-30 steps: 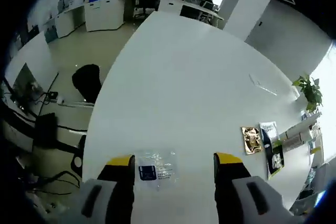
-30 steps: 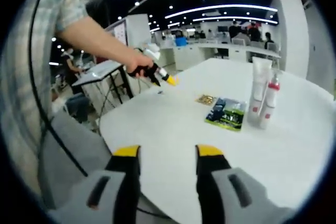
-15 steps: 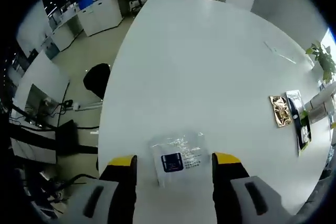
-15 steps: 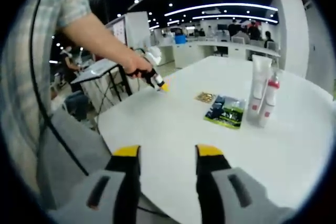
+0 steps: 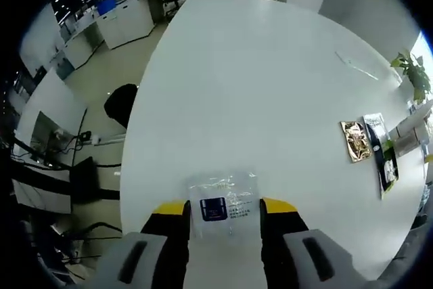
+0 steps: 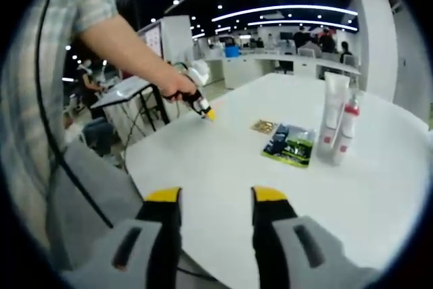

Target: Arrange the skincare products in the storage area until every visible bottle or jar stands upright without overlapping.

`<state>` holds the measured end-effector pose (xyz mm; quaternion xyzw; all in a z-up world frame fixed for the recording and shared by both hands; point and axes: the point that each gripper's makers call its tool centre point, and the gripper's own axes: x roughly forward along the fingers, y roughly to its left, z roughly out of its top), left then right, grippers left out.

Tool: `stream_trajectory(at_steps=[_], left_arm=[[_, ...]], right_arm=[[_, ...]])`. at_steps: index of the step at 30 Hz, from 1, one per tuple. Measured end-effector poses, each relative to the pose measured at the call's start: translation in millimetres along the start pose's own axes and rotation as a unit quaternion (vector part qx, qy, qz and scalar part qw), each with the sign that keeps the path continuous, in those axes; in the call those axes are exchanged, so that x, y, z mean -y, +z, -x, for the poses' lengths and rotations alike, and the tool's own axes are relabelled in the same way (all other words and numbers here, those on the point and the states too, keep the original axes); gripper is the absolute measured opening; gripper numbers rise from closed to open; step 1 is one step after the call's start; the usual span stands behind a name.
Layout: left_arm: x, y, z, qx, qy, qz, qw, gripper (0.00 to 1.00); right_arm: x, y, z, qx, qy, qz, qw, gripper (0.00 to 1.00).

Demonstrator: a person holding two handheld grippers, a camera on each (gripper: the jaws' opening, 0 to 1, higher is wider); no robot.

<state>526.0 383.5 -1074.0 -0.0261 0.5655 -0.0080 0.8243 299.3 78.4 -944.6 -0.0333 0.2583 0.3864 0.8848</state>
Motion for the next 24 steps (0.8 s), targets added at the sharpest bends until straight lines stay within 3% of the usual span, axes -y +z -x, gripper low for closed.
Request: stream_trajectory(at_steps=[7, 12, 18, 24], left_arm=[[21.3, -9.8, 15.4, 0.002, -0.024, -0.005, 0.9997, 0.42], [45.2, -6.9, 32.2, 0.033, -0.068, 0.002, 0.9972, 0.42], [84.5, -29.1, 66.4, 0.056, -0.101, -0.018, 0.9931, 0.4], [117.7, -63.3, 96.5, 0.067, -0.127, -0.039, 0.9888, 0.4]], right_arm=[[-1.0, 2.0, 0.3, 0.004, 0.004, -0.002, 1.0, 0.39], [-3.4, 5.2, 1.3, 0.013, 0.012, -0.006, 0.9998, 0.38], [-10.5, 8.4, 2.4, 0.021, 0.03, -0.005, 0.9993, 0.38], [-17.2, 10.9, 4.2, 0.028, 0.049, -0.008, 0.9984, 0.38]])
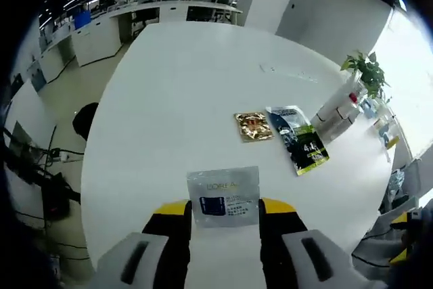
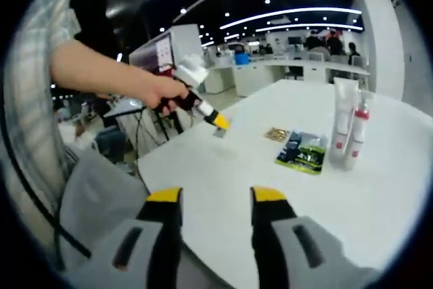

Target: Arrange the skincare products in the storage area until every visible bottle or jar stands upright without overlapping.

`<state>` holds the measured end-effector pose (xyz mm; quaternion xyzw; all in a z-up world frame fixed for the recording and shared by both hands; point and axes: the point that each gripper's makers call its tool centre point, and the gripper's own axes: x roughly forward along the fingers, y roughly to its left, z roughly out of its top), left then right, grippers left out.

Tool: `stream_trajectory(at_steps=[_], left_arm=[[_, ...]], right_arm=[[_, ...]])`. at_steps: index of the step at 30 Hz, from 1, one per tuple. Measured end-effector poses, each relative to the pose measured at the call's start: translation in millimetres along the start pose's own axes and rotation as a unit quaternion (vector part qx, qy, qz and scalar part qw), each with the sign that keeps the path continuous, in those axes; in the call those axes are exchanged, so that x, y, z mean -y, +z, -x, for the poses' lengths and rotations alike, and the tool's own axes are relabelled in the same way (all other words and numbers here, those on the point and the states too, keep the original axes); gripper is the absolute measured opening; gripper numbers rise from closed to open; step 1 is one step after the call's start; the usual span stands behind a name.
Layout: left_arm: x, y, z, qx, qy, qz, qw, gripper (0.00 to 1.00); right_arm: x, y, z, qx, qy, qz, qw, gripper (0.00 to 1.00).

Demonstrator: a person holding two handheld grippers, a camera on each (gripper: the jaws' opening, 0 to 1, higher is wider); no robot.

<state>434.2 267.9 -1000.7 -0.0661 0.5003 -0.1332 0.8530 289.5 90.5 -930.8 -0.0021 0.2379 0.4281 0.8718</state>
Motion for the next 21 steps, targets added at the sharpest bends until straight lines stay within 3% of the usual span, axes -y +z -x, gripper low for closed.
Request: stream_trajectory(at_steps=[3, 10, 15, 21], left_arm=[[20.3, -13.5, 10.8, 0.004, -0.018, -0.012, 0.9998, 0.4], [69.3, -33.6, 41.2, 0.033, -0.05, -0.046, 0.9971, 0.4], [98.2, -48.3, 56.6, 0.044, -0.067, -0.084, 0.9933, 0.4], [125.8, -65.2, 68.4, 0.05, -0.084, -0.127, 0.9872, 0.4]], right_arm=[[-3.0, 0.4, 0.9, 0.001, 0.013, -0.008, 0.9999, 0.38], [1.7, 4.2, 4.1, 0.016, 0.03, -0.083, 0.996, 0.39], [9.7, 10.0, 10.9, 0.037, 0.04, -0.172, 0.9837, 0.42], [12.2, 18.7, 17.0, 0.056, 0.059, -0.231, 0.9695, 0.42]])
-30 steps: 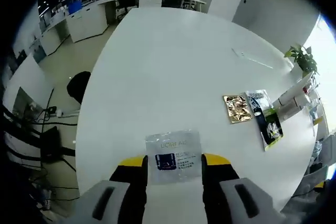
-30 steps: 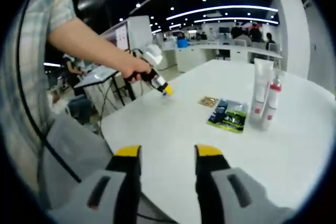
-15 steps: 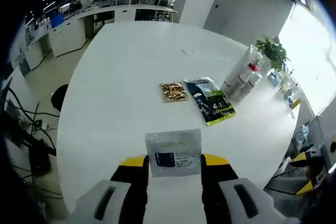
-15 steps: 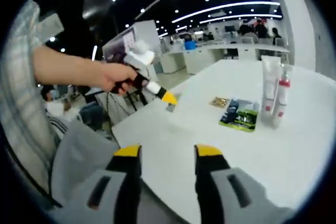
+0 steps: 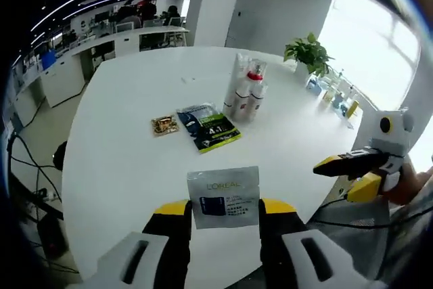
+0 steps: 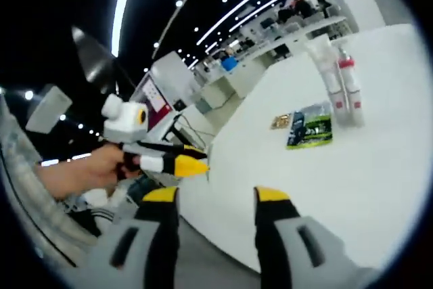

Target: Arrange the skincare products in the storage area until every visible bottle or jar stands upright without overlapping.

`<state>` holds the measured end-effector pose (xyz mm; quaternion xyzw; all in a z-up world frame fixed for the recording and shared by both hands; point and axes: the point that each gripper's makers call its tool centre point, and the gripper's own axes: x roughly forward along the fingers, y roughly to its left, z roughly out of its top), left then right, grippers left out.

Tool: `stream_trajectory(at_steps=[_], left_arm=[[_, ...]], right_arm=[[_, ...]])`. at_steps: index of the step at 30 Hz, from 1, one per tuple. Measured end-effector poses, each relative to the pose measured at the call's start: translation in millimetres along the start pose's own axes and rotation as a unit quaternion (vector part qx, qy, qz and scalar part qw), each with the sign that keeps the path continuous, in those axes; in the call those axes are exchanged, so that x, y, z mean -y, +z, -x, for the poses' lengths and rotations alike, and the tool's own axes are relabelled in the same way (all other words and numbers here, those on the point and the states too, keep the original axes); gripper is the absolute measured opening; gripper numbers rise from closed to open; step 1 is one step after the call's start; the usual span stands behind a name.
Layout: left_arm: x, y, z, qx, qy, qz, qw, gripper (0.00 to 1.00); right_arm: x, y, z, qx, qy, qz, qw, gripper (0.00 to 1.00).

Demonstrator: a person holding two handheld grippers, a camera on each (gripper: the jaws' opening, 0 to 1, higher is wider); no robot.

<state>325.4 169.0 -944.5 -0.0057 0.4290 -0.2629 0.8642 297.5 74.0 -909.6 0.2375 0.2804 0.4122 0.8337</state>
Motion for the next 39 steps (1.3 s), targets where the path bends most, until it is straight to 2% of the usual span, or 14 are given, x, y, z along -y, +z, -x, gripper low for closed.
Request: stream_trajectory(at_steps=[7, 15, 17, 20, 21, 24, 27, 28, 29, 30, 34, 35, 38, 39], left_arm=[[37.6, -4.3, 6.7, 0.011, -0.009, -0.039, 0.9991, 0.4], [84.0, -3.8, 10.9, 0.014, -0.022, -0.121, 0.9924, 0.4], [98.8, -6.5, 11.9, 0.012, -0.028, -0.14, 0.9896, 0.4], [106.7, -10.4, 12.3, 0.005, -0.026, -0.17, 0.9851, 0.4], [110.3, -11.4, 12.9, 0.002, -0.023, -0.189, 0.9818, 0.4], [117.7, -10.6, 14.2, 0.001, -0.023, -0.215, 0.9762, 0.4], [124.3, -8.4, 15.3, 0.002, -0.026, -0.238, 0.971, 0.4], [124.0, -9.5, 14.7, -0.003, -0.025, -0.24, 0.9706, 0.4], [122.9, -9.4, 14.4, -0.003, -0.023, -0.239, 0.9707, 0.4], [122.7, -8.6, 14.8, 0.0, -0.025, -0.236, 0.9715, 0.4], [123.8, -11.5, 16.7, -0.003, -0.05, -0.221, 0.974, 0.41], [123.8, -12.1, 18.3, 0.003, -0.062, -0.195, 0.9789, 0.41], [121.6, -11.9, 21.5, 0.012, -0.085, -0.151, 0.9848, 0.42], [124.2, -12.9, 24.2, 0.017, -0.13, -0.091, 0.9872, 0.45]], right_arm=[[-13.1, 9.1, -1.5, 0.0, 0.021, -0.011, 0.9997, 0.38], [-11.7, 7.5, 1.2, -0.003, 0.025, -0.041, 0.9988, 0.36], [-10.9, 4.8, 2.4, -0.006, 0.026, -0.053, 0.9983, 0.31], [-11.3, -0.9, 2.5, -0.021, 0.03, -0.066, 0.9972, 0.22], [-10.8, -5.9, 2.3, -0.034, 0.031, -0.071, 0.9964, 0.2], [-9.6, -11.4, 1.1, -0.044, 0.03, -0.076, 0.9957, 0.18], [-14.6, -17.1, 2.6, -0.063, 0.045, -0.077, 0.994, 0.03], [-23.3, -15.8, 3.3, -0.065, 0.068, -0.087, 0.9918, 0.02], [-18.0, -15.2, 3.6, -0.065, 0.051, -0.081, 0.9933, 0.01], [-18.6, -14.5, 5.1, -0.067, 0.054, -0.066, 0.9941, 0.01], [-18.2, -13.6, 8.2, -0.074, 0.071, -0.075, 0.9918, 0.0], [-20.0, -10.7, 11.0, -0.072, 0.085, -0.09, 0.9897, 0.0], [-18.9, -5.7, 16.3, -0.07, 0.097, -0.088, 0.9889, 0.0], [-19.8, 0.3, 21.7, -0.069, 0.114, -0.089, 0.9871, 0.0]])
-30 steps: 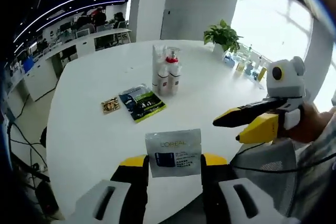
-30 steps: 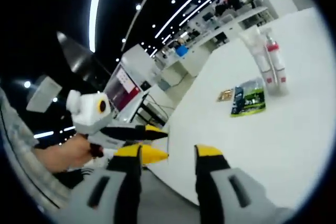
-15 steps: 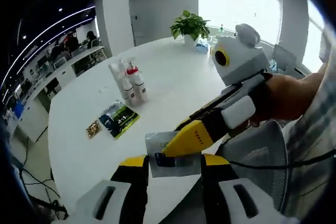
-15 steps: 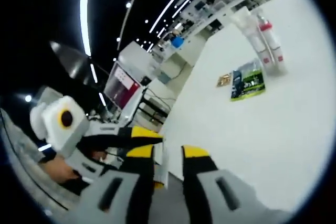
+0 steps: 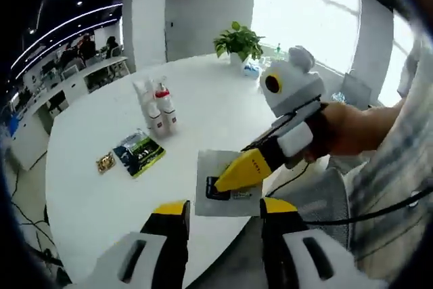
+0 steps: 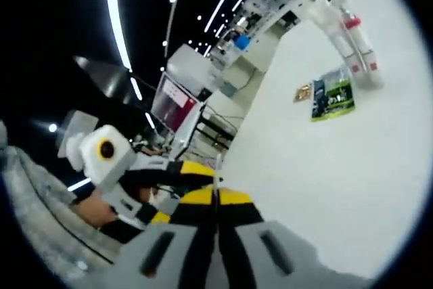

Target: Arrange the skincare products in the storage area until every visible bottle or jar stands upright without overlapping.

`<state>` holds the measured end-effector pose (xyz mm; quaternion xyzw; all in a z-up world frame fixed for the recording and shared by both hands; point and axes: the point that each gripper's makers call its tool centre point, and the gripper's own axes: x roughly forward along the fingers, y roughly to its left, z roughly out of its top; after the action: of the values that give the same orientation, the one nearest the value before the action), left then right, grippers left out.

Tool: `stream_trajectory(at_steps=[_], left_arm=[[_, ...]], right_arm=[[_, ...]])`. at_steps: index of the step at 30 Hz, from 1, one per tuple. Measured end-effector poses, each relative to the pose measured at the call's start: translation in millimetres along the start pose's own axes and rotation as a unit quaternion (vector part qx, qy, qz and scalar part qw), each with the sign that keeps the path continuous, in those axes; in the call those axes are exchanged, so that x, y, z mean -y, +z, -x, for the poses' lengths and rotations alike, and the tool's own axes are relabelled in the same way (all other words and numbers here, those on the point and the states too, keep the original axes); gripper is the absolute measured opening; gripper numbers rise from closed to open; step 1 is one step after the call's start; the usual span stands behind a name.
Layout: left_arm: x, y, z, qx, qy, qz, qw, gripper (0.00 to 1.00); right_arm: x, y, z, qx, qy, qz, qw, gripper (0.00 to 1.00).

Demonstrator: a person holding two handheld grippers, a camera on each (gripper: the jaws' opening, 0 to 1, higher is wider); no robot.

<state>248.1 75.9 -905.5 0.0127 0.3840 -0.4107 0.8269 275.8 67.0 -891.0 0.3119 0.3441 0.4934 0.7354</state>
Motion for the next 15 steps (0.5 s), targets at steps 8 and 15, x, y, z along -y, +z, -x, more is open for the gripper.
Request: stream_trajectory(at_steps=[8, 15], left_arm=[[26.5, 28.3, 11.0, 0.106, -0.179, 0.227, 0.9514, 0.35], [30.2, 23.3, 7.4, 0.103, -0.193, 0.246, 0.9444, 0.13]], right_arm=[[-25.8, 11.0, 16.5, -0.01, 0.114, -0.062, 0.9915, 0.0], [-31.4, 9.0, 15.5, -0.019, 0.134, -0.063, 0.9888, 0.0]])
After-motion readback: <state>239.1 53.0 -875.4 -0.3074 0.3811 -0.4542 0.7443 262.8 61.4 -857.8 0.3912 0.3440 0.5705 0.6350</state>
